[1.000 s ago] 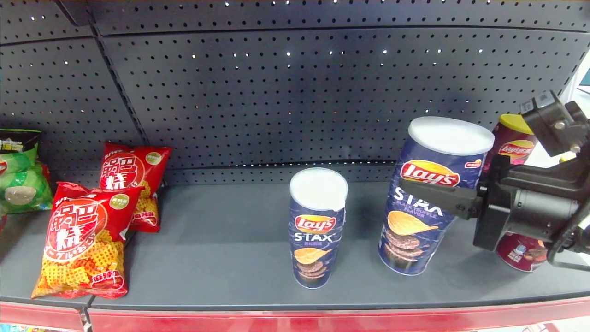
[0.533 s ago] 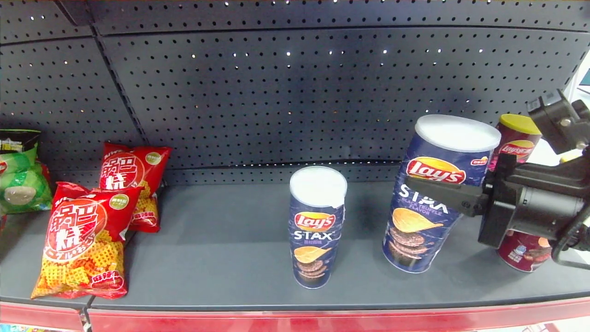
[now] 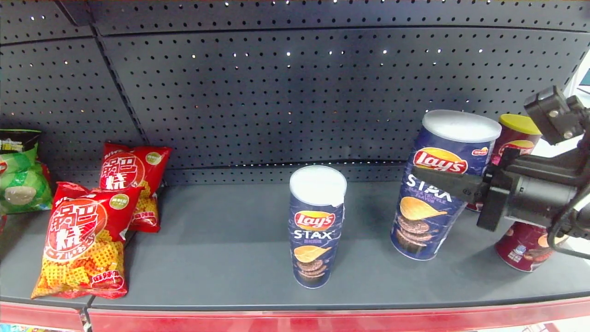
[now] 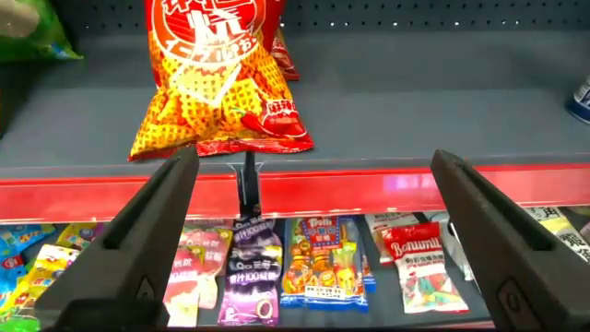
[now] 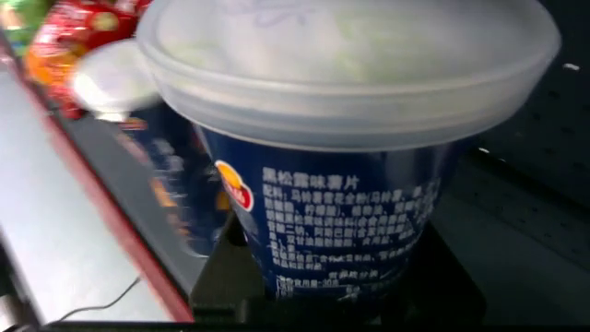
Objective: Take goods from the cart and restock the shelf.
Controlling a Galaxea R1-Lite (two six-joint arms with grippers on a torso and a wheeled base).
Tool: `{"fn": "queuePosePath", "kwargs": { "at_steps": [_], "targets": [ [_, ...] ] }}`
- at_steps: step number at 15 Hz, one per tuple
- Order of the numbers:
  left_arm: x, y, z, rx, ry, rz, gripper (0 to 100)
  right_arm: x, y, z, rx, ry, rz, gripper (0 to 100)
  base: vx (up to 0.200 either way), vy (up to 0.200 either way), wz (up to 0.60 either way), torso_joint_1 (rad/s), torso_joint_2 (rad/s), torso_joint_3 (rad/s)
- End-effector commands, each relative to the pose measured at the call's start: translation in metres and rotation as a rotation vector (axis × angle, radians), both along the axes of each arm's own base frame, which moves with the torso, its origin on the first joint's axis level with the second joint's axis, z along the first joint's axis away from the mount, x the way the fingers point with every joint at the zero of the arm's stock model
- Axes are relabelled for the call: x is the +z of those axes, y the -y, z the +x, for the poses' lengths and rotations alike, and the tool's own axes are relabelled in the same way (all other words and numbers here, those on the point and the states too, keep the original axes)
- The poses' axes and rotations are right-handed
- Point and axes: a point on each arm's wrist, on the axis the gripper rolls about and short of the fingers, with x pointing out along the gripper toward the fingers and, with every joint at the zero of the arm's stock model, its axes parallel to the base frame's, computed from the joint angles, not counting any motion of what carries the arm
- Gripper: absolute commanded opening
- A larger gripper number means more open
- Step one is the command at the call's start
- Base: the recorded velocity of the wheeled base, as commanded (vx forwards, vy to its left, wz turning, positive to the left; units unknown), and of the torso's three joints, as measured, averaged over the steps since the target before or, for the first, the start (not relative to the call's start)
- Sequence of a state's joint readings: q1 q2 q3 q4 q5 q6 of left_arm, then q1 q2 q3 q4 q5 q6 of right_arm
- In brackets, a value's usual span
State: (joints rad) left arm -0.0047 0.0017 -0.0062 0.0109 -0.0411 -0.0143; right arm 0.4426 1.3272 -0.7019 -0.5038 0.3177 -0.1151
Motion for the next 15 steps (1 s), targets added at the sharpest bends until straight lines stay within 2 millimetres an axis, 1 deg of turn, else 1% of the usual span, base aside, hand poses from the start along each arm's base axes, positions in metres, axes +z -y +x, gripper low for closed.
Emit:
{"fn": "queuePosePath", "kwargs": {
  "at_steps": [1, 3, 4, 5, 6, 7, 8, 9, 10, 11, 12, 13, 14, 15],
  "targets": [
    [0.000, 0.000, 0.000, 0.000, -0.003, 0.000, 100, 0.000, 0.000, 0.016, -0.030, -0.008, -0.005, 0, 0.000, 0.000, 0.00, 0.000, 0.00, 0.000],
    [0.000, 0.000, 0.000, 0.000, -0.003, 0.000, 100, 0.007, 0.001, 0.035, -0.061, 0.005, 0.001, 0, 0.000, 0.000, 0.00, 0.000, 0.00, 0.000],
    [0.000, 0.000, 0.000, -0.002, -0.003, -0.001, 100, 0.009, -0.001, 0.042, -0.062, 0.009, 0.003, 0, 0.000, 0.000, 0.00, 0.000, 0.00, 0.000],
    [0.000, 0.000, 0.000, 0.000, -0.003, -0.001, 100, 0.010, -0.006, 0.053, -0.041, 0.007, 0.005, 0, 0.000, 0.000, 0.00, 0.000, 0.00, 0.000],
    [0.000, 0.000, 0.000, 0.000, -0.003, 0.000, 100, 0.005, -0.009, 0.061, -0.011, -0.008, -0.004, 0, 0.000, 0.000, 0.00, 0.000, 0.00, 0.000],
    [0.000, 0.000, 0.000, 0.000, -0.003, 0.000, 100, -0.003, -0.006, 0.072, 0.023, -0.014, -0.029, 0, 0.000, 0.000, 0.00, 0.000, 0.00, 0.000],
    [0.000, 0.000, 0.000, 0.000, -0.003, 0.000, 100, -0.006, -0.004, 0.080, 0.046, -0.003, -0.050, 0, 0.000, 0.000, 0.00, 0.000, 0.00, 0.000],
    [0.000, 0.000, 0.000, 0.000, -0.003, 0.000, 100, -0.013, -0.009, 0.100, 0.127, 0.017, -0.082, 0, 0.000, 0.000, 0.00, 0.000, 0.00, 0.000],
    [0.000, 0.000, 0.000, 0.000, -0.003, -0.001, 100, -0.017, -0.015, 0.109, 0.157, 0.013, -0.085, 0, 0.000, 0.000, 0.00, 0.000, 0.00, 0.000],
    [0.000, 0.000, 0.000, 0.000, -0.003, 0.000, 100, -0.022, -0.028, 0.131, 0.217, 0.039, -0.097, 0, 0.000, 0.000, 0.00, 0.000, 0.00, 0.000],
    [0.000, 0.000, 0.000, 0.000, -0.004, 0.000, 100, -0.023, -0.035, 0.148, 0.246, 0.067, -0.101, 0, 0.000, 0.000, 0.00, 0.000, 0.00, 0.000],
    [0.000, 0.000, 0.000, -0.002, -0.004, -0.001, 100, -0.023, -0.042, 0.161, 0.271, 0.084, -0.094, 0, 0.000, 0.000, 0.00, 0.000, 0.00, 0.000],
    [0.000, 0.000, 0.000, -0.002, -0.003, 0.000, 100, -0.021, -0.055, 0.171, 0.307, 0.103, -0.081, 0, 0.000, 0.000, 0.00, 0.000, 0.00, 0.000],
    [0.000, 0.000, 0.000, 0.000, -0.003, -0.001, 100, -0.021, -0.066, 0.176, 0.351, 0.109, -0.069, 0, 0.000, 0.000, 0.00, 0.000, 0.00, 0.000]
  ]
}}
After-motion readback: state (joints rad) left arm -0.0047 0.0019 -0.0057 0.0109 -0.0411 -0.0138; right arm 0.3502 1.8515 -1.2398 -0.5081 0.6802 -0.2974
